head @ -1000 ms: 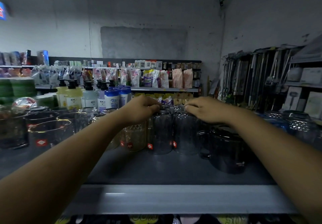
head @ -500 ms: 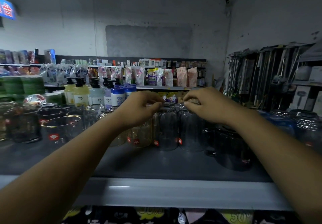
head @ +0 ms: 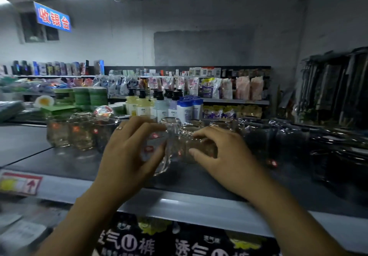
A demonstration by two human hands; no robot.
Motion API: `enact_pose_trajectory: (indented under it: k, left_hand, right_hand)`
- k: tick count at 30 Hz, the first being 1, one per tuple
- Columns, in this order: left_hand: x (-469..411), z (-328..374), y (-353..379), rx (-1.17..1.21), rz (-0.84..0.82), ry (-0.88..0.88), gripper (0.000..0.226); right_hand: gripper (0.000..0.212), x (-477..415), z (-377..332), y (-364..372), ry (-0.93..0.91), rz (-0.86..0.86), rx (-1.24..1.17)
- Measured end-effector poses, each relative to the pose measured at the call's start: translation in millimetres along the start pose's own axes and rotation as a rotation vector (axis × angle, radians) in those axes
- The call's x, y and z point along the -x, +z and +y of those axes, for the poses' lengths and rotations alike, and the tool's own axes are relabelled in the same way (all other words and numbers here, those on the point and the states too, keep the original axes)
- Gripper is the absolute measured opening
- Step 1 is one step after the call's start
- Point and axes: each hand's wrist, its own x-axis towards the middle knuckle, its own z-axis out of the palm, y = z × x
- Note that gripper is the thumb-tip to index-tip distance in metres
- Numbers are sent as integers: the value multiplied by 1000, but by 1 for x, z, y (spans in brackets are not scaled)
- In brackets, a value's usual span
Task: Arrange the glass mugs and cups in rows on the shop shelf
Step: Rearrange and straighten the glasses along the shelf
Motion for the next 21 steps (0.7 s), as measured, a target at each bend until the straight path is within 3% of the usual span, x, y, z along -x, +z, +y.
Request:
enact_pose_trajectory:
  k: [4, 9, 16, 21]
  left_hand:
    - [18, -35, -11, 81, -56, -180, 43]
    - [20, -62, -15, 285, -275, -328, 76]
    - [27, -82, -9, 379, -291, -363, 95]
    - [35, -99, -15, 306, -209, -381, 92]
  right_hand:
    - [33, -10, -19, 46, 203, 21, -165]
    - [24, -24, -34, 77, 324, 84, -244]
    - [35, -14, -33, 86, 268, 25, -448]
    - [45, -9, -33, 88, 206, -150, -396]
